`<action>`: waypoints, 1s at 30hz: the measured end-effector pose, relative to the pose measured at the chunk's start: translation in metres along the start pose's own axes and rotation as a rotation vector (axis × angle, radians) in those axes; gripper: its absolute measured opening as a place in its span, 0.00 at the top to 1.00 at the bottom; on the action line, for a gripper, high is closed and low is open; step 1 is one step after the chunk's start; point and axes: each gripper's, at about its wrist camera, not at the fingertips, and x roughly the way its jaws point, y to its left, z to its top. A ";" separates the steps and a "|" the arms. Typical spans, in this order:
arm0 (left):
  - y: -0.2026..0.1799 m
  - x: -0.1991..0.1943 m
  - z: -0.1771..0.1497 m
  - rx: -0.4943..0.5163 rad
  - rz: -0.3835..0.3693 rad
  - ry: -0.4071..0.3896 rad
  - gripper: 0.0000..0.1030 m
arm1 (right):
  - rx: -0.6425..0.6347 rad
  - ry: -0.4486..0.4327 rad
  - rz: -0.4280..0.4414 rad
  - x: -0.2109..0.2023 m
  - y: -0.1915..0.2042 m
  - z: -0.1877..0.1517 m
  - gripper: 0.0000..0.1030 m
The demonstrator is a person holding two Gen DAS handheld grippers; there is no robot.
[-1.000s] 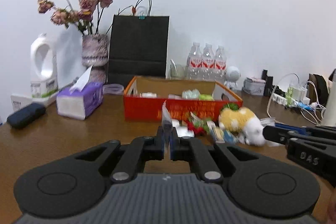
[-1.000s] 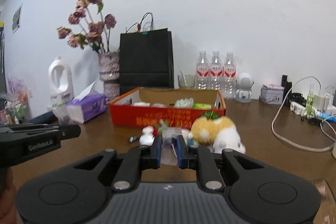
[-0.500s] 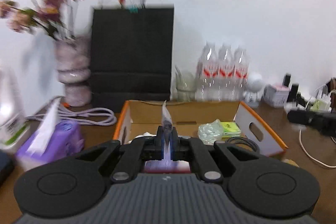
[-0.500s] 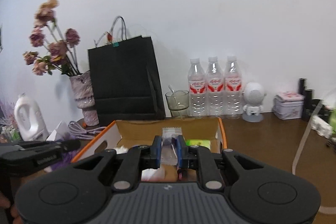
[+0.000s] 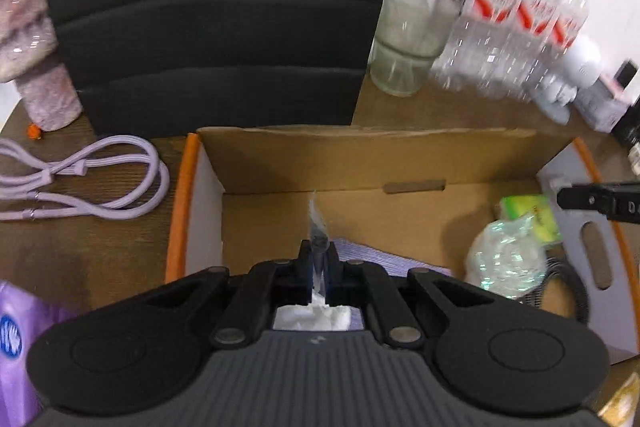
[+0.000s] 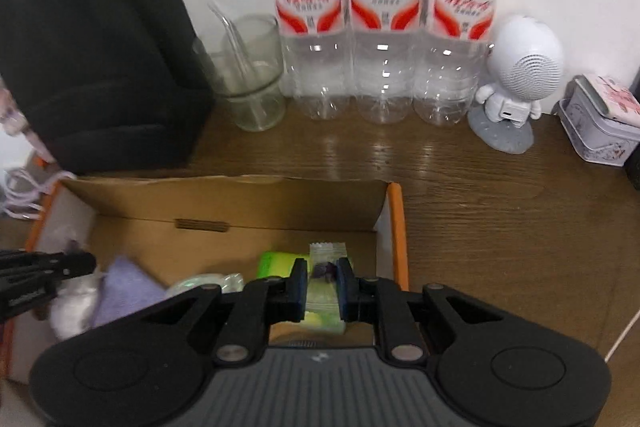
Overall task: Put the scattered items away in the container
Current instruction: 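Carry both held clear packets over the cardboard box and open both tools, then move both open tools back from the box toward the scattered items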
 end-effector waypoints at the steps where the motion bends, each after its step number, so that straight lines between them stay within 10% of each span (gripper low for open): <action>1: 0.001 0.003 0.002 -0.005 0.003 0.008 0.94 | -0.009 0.018 -0.011 0.008 0.002 0.003 0.86; 6: 0.004 0.006 0.006 0.012 -0.033 0.042 0.90 | -0.037 0.023 -0.073 0.024 0.004 0.017 0.70; 10: 0.010 -0.012 0.008 -0.022 -0.059 0.044 0.52 | -0.011 -0.001 -0.039 0.003 0.006 0.016 0.49; 16: 0.013 -0.056 0.003 -0.086 -0.065 0.078 0.30 | -0.021 0.023 -0.001 -0.044 0.016 0.003 0.35; 24: 0.002 -0.130 -0.031 -0.092 -0.029 0.053 0.19 | -0.064 0.084 0.046 -0.110 0.033 -0.037 0.21; 30: -0.019 -0.173 -0.102 -0.017 0.123 -0.288 0.04 | -0.062 -0.135 0.061 -0.157 0.037 -0.087 0.09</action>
